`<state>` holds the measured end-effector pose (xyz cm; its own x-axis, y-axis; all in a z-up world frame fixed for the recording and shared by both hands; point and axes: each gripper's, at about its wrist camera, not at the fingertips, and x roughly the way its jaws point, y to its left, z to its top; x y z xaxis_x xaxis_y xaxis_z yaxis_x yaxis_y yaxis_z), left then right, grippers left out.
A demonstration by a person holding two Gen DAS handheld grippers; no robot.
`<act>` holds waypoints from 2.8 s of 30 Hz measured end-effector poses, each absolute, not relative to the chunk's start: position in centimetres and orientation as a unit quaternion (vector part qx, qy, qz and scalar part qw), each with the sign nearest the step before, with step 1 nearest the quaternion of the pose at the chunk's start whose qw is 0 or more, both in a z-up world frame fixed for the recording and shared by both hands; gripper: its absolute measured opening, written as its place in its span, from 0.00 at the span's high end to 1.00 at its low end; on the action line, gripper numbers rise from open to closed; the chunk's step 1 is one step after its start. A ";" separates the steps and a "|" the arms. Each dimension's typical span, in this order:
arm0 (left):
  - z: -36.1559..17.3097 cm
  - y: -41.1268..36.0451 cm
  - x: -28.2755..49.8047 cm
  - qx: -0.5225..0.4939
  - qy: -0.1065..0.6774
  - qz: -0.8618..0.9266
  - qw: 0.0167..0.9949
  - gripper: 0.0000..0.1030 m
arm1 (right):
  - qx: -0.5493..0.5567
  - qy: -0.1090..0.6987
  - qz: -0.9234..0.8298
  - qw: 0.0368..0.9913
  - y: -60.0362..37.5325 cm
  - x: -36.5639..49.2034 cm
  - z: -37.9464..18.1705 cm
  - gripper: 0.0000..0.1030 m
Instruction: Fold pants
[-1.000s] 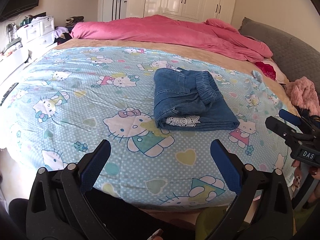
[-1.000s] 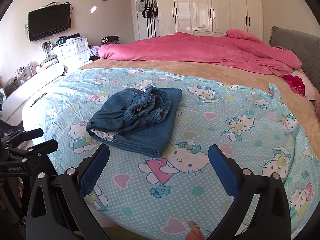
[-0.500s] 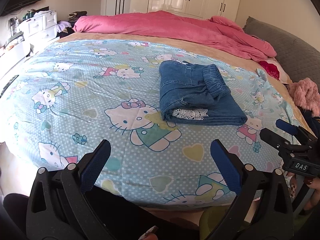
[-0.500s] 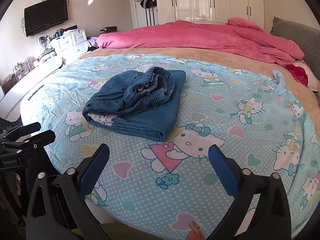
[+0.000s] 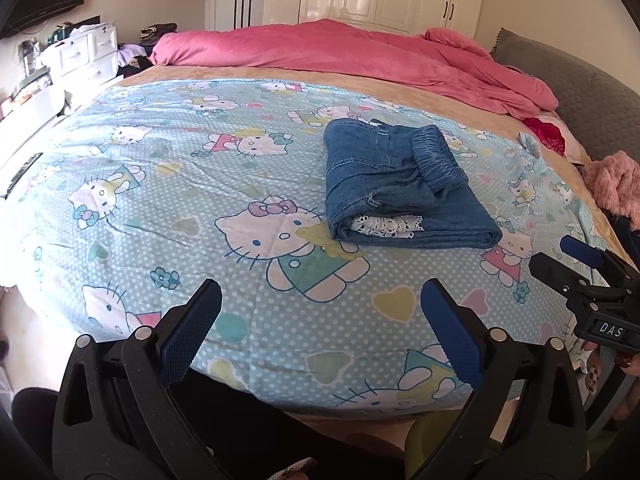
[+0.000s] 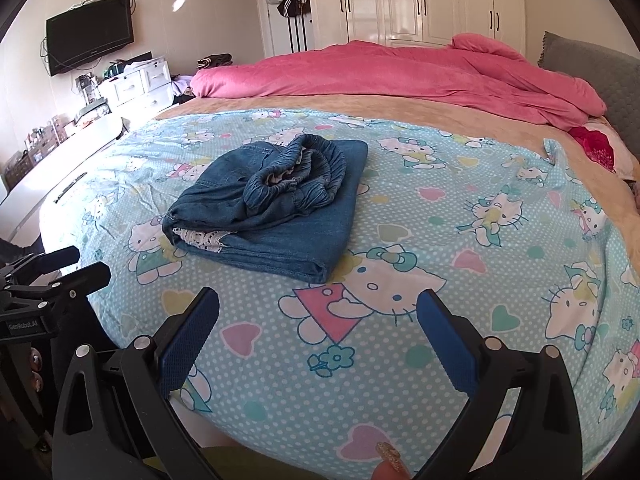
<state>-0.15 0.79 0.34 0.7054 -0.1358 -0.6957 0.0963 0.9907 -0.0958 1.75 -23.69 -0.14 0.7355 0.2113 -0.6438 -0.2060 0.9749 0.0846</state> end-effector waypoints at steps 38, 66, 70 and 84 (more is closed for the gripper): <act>0.2 0.6 -0.1 -0.019 0.387 -0.056 0.920 0.09 | 0.008 0.350 0.105 0.931 -24.1 1.4 -0.2 0.04; 0.3 0.8 -0.2 -0.015 0.389 -0.046 0.920 0.09 | 0.009 0.349 0.104 0.931 -24.3 1.1 0.1 0.04; 0.3 0.9 -0.2 -0.014 0.390 -0.045 0.920 0.09 | 0.008 0.349 0.104 0.931 -24.3 1.0 0.1 0.04; 0.3 1.0 -0.1 -0.018 0.391 -0.045 0.919 0.09 | 0.008 0.349 0.092 0.932 -25.0 1.1 -0.1 0.04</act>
<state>-0.10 1.00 0.32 0.6895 -0.0961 -0.7179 0.0680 0.9954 -0.0679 1.09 -25.03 -0.11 0.7389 0.1774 -0.6500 -0.1656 0.9829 0.0800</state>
